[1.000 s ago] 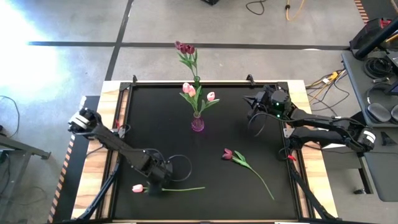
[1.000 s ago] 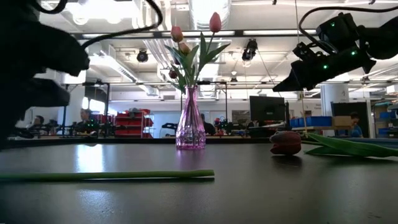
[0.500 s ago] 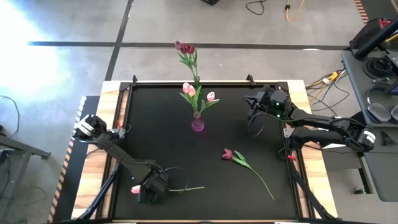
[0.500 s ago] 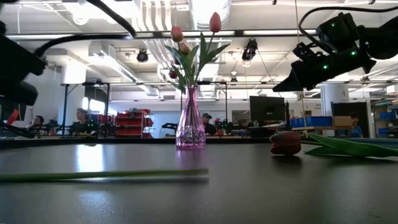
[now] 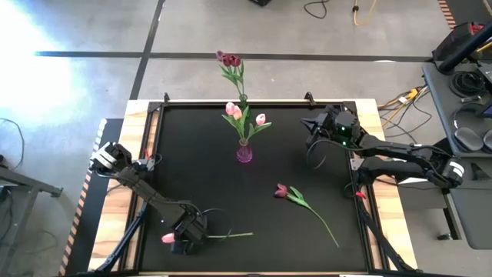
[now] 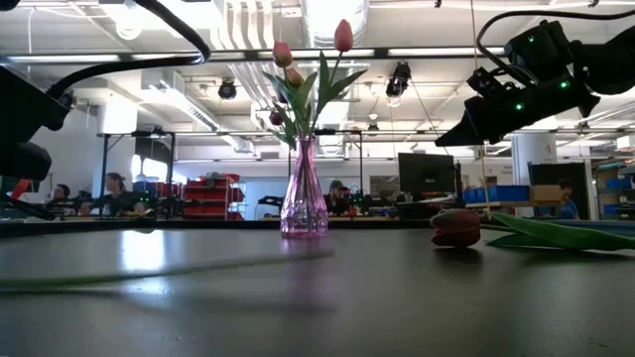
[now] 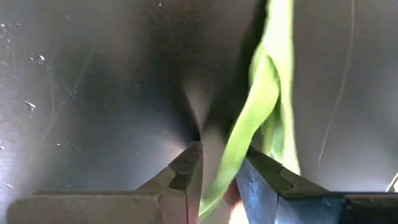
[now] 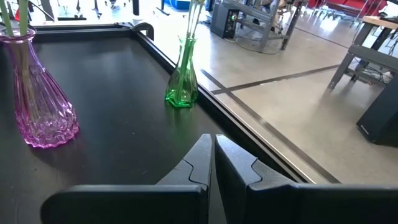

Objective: Sort flowers into vase by color
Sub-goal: Put the purple flower into the purple vase

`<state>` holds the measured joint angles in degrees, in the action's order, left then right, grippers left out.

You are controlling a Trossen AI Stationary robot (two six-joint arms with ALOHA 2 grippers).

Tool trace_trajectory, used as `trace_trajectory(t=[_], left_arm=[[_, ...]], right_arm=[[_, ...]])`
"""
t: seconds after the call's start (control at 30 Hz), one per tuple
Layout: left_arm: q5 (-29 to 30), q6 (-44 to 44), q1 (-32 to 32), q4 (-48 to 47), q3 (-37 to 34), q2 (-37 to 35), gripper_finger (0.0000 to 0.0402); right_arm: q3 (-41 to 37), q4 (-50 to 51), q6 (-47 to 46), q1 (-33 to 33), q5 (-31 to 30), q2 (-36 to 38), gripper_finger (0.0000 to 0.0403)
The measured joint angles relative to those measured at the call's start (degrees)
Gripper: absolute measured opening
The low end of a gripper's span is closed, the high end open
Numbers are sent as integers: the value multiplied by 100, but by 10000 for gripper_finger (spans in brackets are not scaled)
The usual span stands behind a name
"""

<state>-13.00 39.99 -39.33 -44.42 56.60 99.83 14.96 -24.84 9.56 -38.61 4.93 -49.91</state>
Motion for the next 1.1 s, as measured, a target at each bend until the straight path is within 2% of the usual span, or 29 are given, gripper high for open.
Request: trace_trajectory(t=[0.4,0.67,0.97,1.1], left_arm=[[323,-248,54,-4,-4,-57,76],[323,-415,239,-24,-7,-251,74],[-1,-263,240,-2,-7,-605,10],[146,-9,237,79,-7,-614,9]], right_arm=[[0,-9,52,0,0,0,13],[76,-119,299,0,0,84,13],[162,0,307,0,2,214,13],[162,54,304,2,2,214,13]])
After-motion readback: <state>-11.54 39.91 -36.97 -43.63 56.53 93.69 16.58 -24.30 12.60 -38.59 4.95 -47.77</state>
